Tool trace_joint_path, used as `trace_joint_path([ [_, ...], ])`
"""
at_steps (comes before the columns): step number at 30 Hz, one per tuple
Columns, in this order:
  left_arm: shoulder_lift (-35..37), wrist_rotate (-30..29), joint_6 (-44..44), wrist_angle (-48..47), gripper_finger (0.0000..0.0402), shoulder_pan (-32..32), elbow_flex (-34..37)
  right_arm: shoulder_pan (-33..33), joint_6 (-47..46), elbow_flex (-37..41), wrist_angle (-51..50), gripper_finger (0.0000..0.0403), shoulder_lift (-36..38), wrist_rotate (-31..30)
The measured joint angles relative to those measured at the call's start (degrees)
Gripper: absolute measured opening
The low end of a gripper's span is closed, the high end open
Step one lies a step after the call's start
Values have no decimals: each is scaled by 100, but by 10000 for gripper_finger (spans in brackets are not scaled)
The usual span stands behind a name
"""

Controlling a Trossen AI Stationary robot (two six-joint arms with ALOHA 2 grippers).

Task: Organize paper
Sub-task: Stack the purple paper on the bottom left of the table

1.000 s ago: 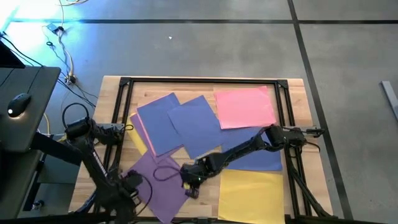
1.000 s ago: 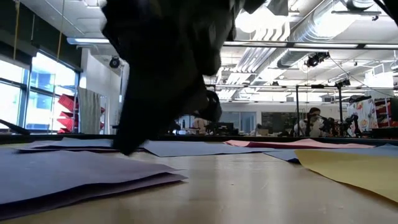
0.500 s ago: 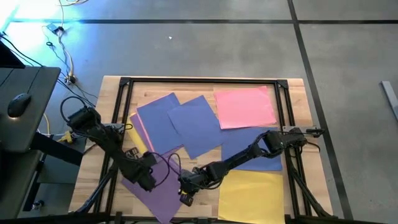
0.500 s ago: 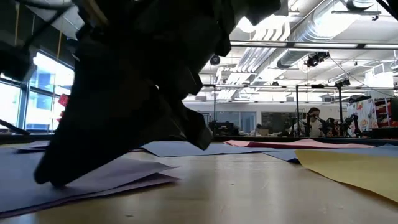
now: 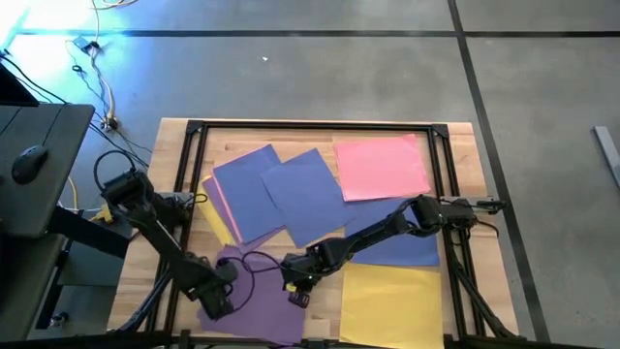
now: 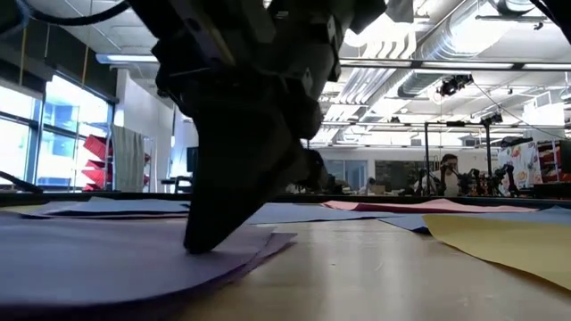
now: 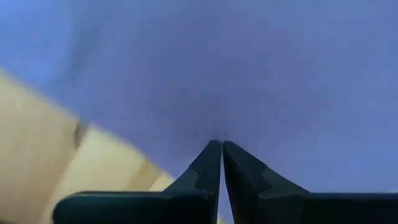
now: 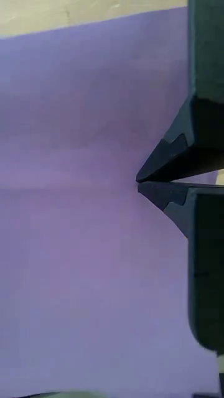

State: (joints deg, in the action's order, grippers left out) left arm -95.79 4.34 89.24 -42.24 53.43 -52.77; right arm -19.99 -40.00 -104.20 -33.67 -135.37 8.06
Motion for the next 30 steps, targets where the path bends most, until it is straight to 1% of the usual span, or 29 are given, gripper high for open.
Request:
trace_joint_path([
  [2, 9, -29, 49, -217, 0, 4, -138, 23, 119, 15, -97, 0, 78, -55],
  [4, 52, -151, -12, -694, 0, -6, -325, 44, 187, 15, -109, 0, 168, -78],
  [7, 101, -451, -157, -1316, 0, -69, -680, 51, 345, 15, -68, 0, 266, -56],
  [10, 230, -1047, -314, -1869, 0, -210, -949, 13, 445, 13, 51, 0, 294, -50],
  [12, 279, -1447, -413, -1925, 0, -327, -941, -27, 354, 13, 247, 0, 297, -169],
  [13, 281, -1549, -482, -1905, 0, -403, -872, -39, 241, 13, 337, 0, 297, -274],
  [15, 276, -1571, -687, -1836, 0, -557, -700, -48, -9, 13, 447, 0, 261, -428],
  [18, 274, -1457, -859, -1405, 0, -707, -367, -35, -385, 7, 555, 0, 60, -606],
  [21, 281, -1349, -844, -1460, 0, -752, -342, -15, -464, 2, 700, 0, -94, -554],
  [25, 304, -1346, -885, -1437, 0, -709, -509, -31, 155, -13, 1009, 0, -227, -346],
  [30, 311, -1349, -895, -1281, 0, -582, -640, -10, 1085, -11, 1067, 0, -233, -433],
])
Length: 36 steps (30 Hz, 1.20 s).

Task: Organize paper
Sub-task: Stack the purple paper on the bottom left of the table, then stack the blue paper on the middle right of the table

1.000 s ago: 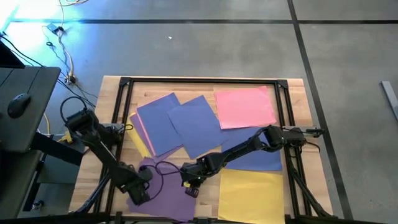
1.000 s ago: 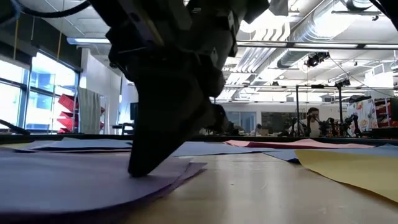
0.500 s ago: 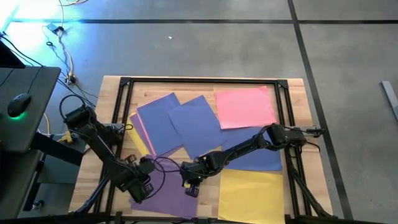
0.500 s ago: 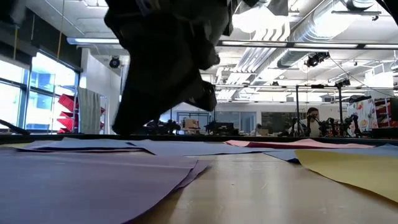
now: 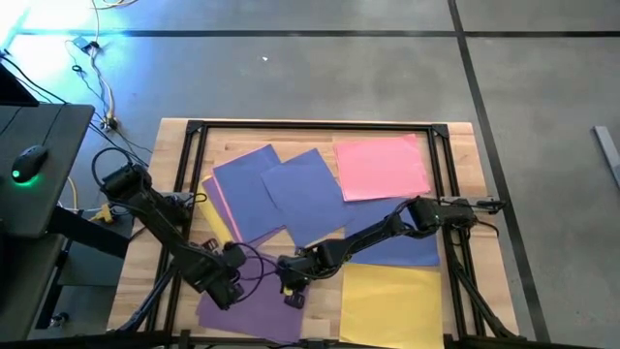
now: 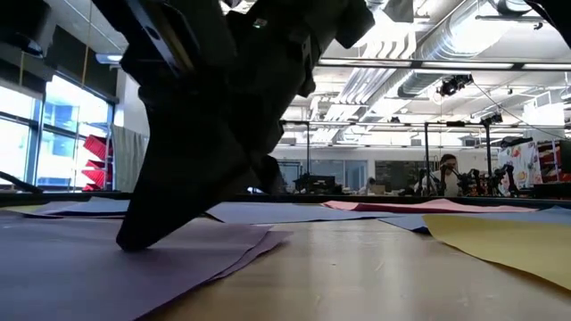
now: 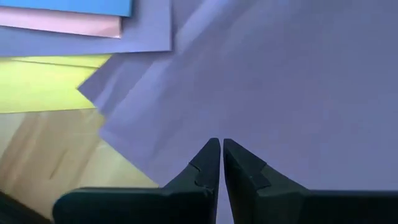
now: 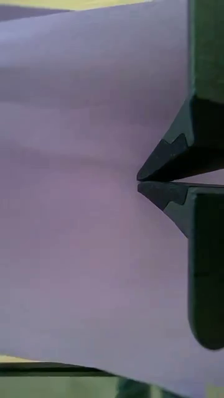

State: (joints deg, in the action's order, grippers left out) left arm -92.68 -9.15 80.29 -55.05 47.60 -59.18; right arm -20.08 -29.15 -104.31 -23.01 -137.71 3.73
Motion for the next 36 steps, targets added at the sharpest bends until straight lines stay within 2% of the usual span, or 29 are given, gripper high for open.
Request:
trace_joint_path([
  [5, 0, -2, 94, 244, 0, 112, -2, 142, 922, 13, 310, 0, -47, 78],
  [8, 0, -38, 193, 419, 0, 168, -2, 212, 1113, 13, 413, 0, -75, 83],
  [13, 0, -39, 268, 572, 0, 209, -2, 248, 602, 24, 541, 0, -7, 40],
  [18, 0, -1, 430, 697, 0, 276, -2, 193, 61, 24, 497, 0, 426, -366],
  [22, 2, -36, 671, 829, 0, 419, -9, 227, -77, 24, 42, 0, 968, -396],
  [26, 2, -59, 1027, 868, 0, 545, -9, 298, 591, 13, -844, 6, 1510, -1021],
  [29, 19, -65, 1305, 872, 0, 658, -9, 427, 1394, 9, -1620, 30, 1643, -1098],
  [31, 55, -64, 1473, 874, 0, 722, -9, 545, 1889, 53, -1964, 58, 1622, -894],
  [36, 157, -153, 1860, 866, 0, 878, -9, 927, 2679, 886, -1203, 141, 1586, -164],
])
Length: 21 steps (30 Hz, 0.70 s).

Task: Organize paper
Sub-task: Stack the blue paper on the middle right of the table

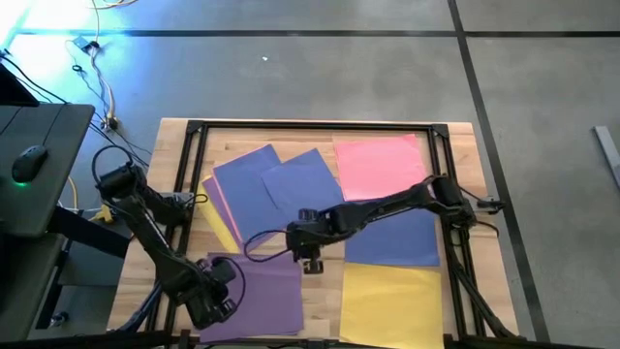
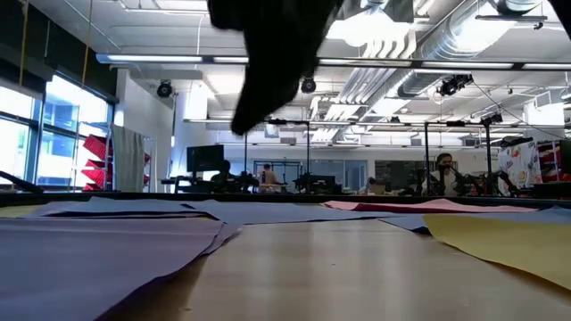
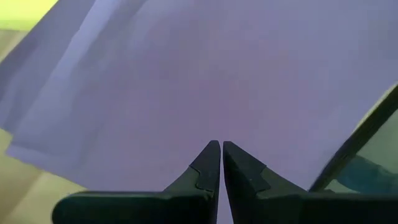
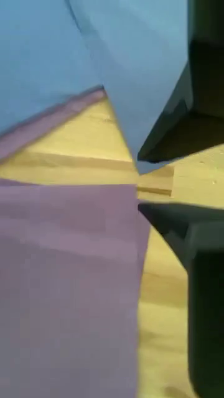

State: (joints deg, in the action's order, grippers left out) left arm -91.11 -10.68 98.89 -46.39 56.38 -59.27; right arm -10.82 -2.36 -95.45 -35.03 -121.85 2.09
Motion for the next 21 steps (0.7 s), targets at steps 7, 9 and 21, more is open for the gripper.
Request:
trace_joint_path([
  [7, 43, -22, 933, -138, 0, 185, 0, 360, 384, 1216, 1697, 247, -8, 252],
  [9, 55, -37, 1200, -136, 0, 199, 0, 419, 384, 1544, 2151, 258, -8, 254],
  [21, 147, -21, 1803, -25, 0, 196, 2, 322, -226, 2806, 3208, 95, 77, -370],
])
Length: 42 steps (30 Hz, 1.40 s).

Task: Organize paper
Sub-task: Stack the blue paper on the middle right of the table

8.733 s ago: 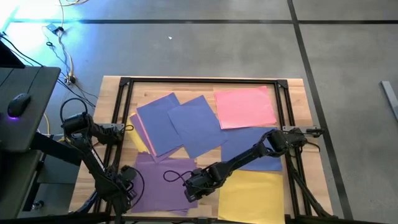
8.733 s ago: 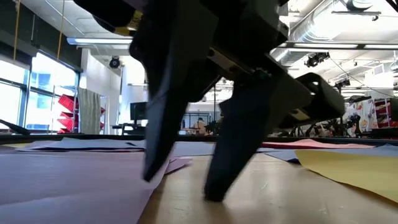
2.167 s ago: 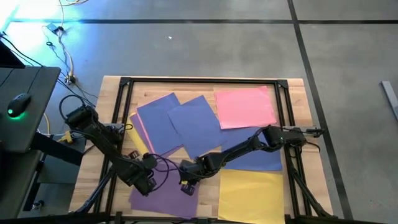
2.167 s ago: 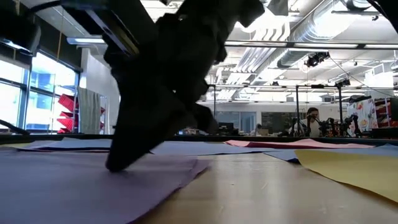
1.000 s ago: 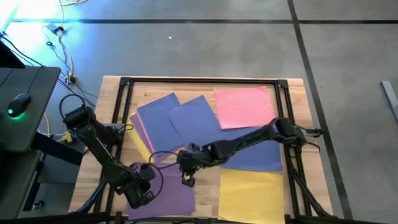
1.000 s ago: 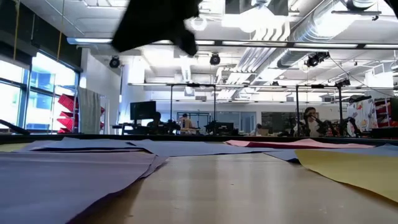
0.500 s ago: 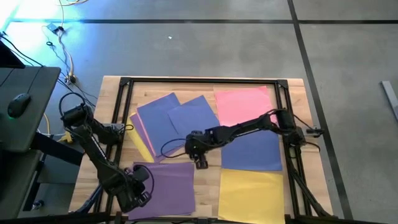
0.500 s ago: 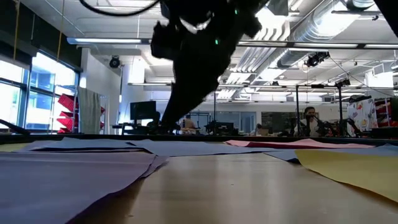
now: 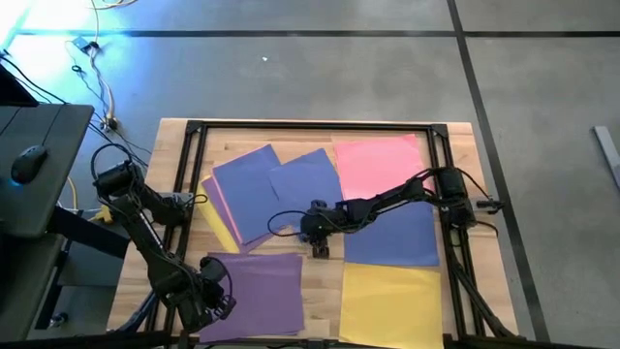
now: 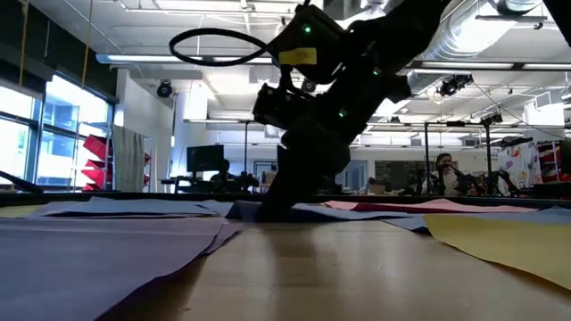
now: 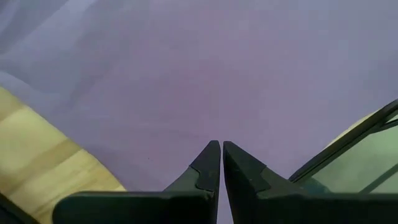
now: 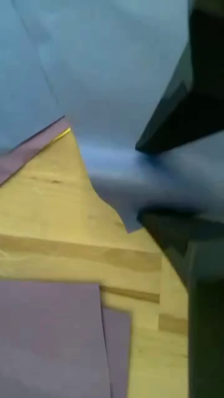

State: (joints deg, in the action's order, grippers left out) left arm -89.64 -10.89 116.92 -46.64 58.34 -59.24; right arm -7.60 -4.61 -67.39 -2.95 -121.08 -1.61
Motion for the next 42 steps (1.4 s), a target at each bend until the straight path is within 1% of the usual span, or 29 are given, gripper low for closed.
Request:
trace_joint_path([
  [2, 74, 1, 2, -57, 0, -25, 0, -72, -152, -28, -56, 42, 39, -22],
  [3, 135, -1, 2, -113, 0, -41, 0, -102, -248, -81, -142, 21, 87, -2],
  [4, 205, -10, 2, -194, 0, -63, 0, -128, -333, -146, -211, 11, 159, -13],
  [6, 372, -114, 9, -393, 0, -97, 0, -161, -636, -299, -404, 9, 300, -85],
  [8, 595, -396, 1, -596, 0, -133, 2, -170, -884, -483, -613, 5, 511, -122],
  [11, 1013, -1102, -22, -871, 0, -192, 2, -139, -1264, -868, -689, 1, 1052, -131],
  [13, 1280, -1669, -193, -1001, 0, -224, 2, -102, -1550, -1084, -872, 0, 1370, -158],
  [16, 1683, -2556, -733, -1046, 0, -315, 2, -74, -2029, -1408, -1296, 0, 1792, -370],
  [18, 1917, -3033, -1200, -1040, 0, -382, 2, -57, -2527, -1700, -1574, 0, 2144, -568],
  [22, 2340, -3613, -2197, -1036, 0, -571, 2, 42, -3954, -2113, -2492, 0, 2809, -956],
  [25, 2603, -3797, -2955, -1018, 0, -736, 2, 113, -5127, -2168, -3338, 0, 3308, -1127],
  [27, 2763, -3833, -3434, -1024, 0, -842, 2, 135, -5608, -2179, -4108, 0, 3708, -1138],
  [30, 2964, -3834, -4040, -1019, 0, -993, 2, 114, -6438, -2181, -6104, 0, 4109, -1285],
  [32, 3053, -3834, -4381, -1016, 0, -1047, 2, 131, -6971, -2158, -7349, 0, 4217, -1367],
  [35, 3128, -3884, -4915, -1014, 0, -1110, 2, 208, -7633, -2160, -8684, 0, 4439, -1486],
  [37, 3155, -3905, -5203, -1008, 0, -1158, 2, 319, -7688, -1988, -8625, 0, 4624, -1520],
  [39, 3164, -3943, -5420, -1014, 0, -1237, 2, 473, -7721, -1559, -8395, 0, 4828, -1471],
  [42, 3158, -3933, -5602, -1012, 0, -1339, 2, 675, -7598, -777, -8199, 0, 5128, -1183],
])
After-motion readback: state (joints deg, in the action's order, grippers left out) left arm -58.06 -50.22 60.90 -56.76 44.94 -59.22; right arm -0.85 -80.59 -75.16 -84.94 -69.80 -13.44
